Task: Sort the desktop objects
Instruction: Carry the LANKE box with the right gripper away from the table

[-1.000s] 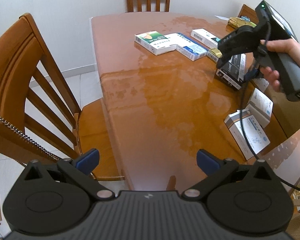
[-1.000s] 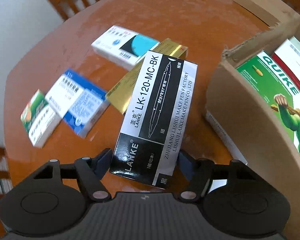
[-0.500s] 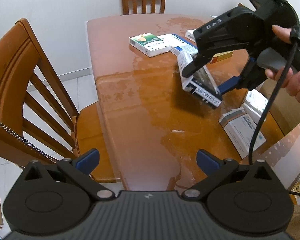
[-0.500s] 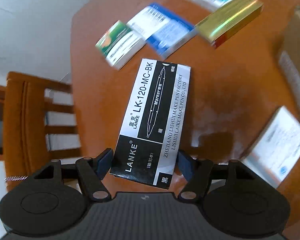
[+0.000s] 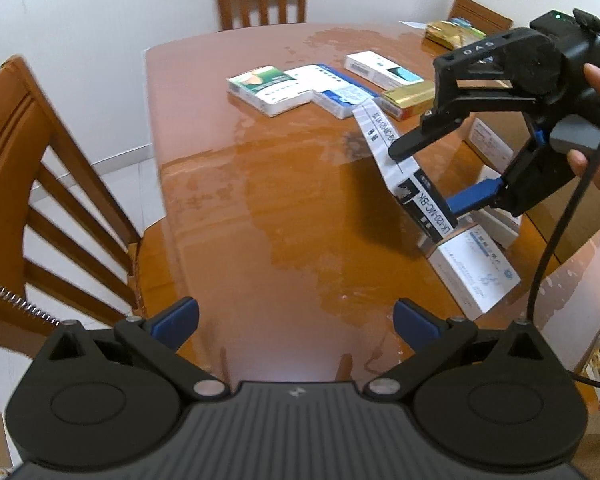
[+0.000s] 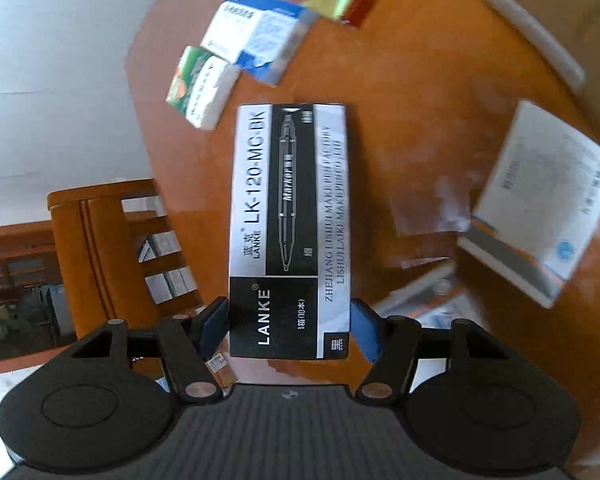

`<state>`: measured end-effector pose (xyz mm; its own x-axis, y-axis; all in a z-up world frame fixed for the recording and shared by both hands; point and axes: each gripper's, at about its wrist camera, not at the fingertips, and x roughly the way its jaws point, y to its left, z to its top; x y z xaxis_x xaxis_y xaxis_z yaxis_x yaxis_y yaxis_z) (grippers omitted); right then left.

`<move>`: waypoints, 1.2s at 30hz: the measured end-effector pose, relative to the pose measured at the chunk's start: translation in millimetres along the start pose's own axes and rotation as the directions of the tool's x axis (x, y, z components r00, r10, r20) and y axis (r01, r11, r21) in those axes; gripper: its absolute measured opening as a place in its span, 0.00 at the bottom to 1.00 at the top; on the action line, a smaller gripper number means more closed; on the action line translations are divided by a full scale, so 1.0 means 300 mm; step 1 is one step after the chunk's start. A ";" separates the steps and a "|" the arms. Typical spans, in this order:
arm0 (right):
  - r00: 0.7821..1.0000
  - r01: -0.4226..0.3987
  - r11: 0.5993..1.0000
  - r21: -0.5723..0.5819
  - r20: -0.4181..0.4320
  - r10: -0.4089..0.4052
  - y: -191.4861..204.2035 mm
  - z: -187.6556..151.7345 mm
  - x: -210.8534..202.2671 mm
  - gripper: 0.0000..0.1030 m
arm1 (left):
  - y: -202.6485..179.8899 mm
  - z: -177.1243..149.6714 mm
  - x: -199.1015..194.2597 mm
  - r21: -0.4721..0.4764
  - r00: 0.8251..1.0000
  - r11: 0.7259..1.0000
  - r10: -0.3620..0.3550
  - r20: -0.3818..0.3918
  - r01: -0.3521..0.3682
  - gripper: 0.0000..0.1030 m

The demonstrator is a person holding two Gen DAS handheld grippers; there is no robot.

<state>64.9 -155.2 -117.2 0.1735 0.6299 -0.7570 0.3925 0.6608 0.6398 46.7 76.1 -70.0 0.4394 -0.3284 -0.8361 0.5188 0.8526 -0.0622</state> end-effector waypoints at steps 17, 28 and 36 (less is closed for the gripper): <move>0.909 0.416 0.836 -0.358 0.198 -0.368 0.159 -0.058 -0.019 0.67 | -0.048 0.035 0.022 0.034 1.000 0.999 -0.024 -0.008 0.024 1.00; 0.583 0.761 0.091 -0.643 0.614 -0.532 0.332 -0.281 0.161 0.67 | 0.013 -0.007 0.000 -0.022 1.000 1.000 -0.001 -0.019 0.000 1.00; 0.398 0.714 -0.440 -0.544 0.833 -0.384 0.330 -0.425 0.309 0.67 | 0.090 -0.055 -0.008 -0.068 0.998 0.997 0.038 -0.048 -0.042 1.00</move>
<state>4.5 20.7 -107.0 0.6707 -0.3428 -0.6578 -0.5405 0.3815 -0.7499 47.5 106.7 -78.7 0.4230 -0.2753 -0.8633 0.4487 0.8914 -0.0644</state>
